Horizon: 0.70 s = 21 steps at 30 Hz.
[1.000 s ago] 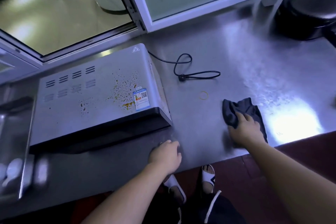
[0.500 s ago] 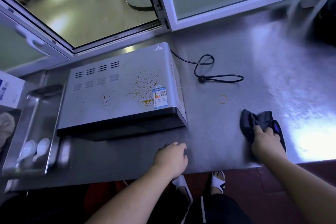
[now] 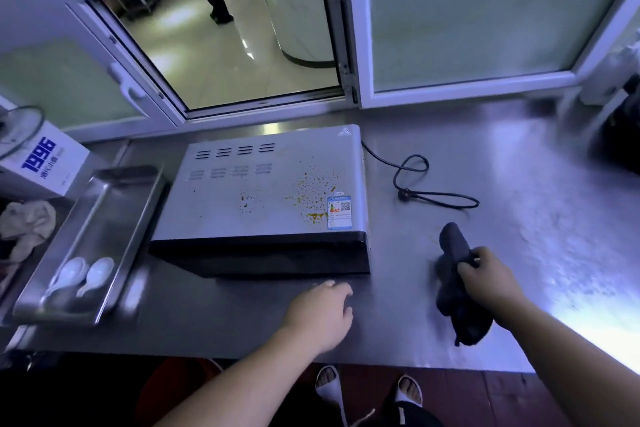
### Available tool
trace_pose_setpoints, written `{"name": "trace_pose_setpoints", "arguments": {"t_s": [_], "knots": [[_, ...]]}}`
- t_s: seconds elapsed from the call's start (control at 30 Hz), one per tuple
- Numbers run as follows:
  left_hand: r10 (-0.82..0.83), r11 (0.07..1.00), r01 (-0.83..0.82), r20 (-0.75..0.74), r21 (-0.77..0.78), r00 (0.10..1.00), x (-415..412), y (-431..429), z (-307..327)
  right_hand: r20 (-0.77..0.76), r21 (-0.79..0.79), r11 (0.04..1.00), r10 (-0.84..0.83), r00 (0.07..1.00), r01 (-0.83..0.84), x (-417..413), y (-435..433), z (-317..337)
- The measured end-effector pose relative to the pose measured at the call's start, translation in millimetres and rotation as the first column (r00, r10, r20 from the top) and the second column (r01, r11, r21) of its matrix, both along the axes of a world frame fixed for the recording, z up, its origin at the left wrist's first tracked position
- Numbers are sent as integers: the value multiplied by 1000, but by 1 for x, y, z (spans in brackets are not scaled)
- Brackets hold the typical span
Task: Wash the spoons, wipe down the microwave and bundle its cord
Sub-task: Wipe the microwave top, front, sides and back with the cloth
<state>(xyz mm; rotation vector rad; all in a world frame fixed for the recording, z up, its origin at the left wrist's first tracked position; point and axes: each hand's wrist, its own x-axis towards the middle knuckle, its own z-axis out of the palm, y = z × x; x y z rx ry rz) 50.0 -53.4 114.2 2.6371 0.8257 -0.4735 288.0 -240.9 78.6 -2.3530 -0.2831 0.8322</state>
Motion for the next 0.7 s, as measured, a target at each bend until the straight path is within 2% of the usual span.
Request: {"name": "trace_pose_setpoints", "arguments": {"t_s": [0.2, 0.33, 0.5, 0.6, 0.7], "knots": [[22, 996, -45, 280, 76, 960, -19, 26, 25, 95, 222, 975, -23, 995, 2, -12, 66, 80], [31, 990, -88, 443, 108, 896, -34, 57, 36, 191, 260, 965, -3, 982, -47, -35, 98, 125], [62, 983, -145, 554, 108, 830, -59, 113, 49, 370, 200, 969, 60, 927, -142, -68, 135, 140], [80, 978, -178, 600, 106, 796, -79, 148, 50, 461, 93, 978, 124, 878, -187, -85, 157, 130], [87, 979, -183, 620, 93, 779, -104, 181, 45, 483, -32, 980, 187, 855, -196, -105, 179, 118]]}}
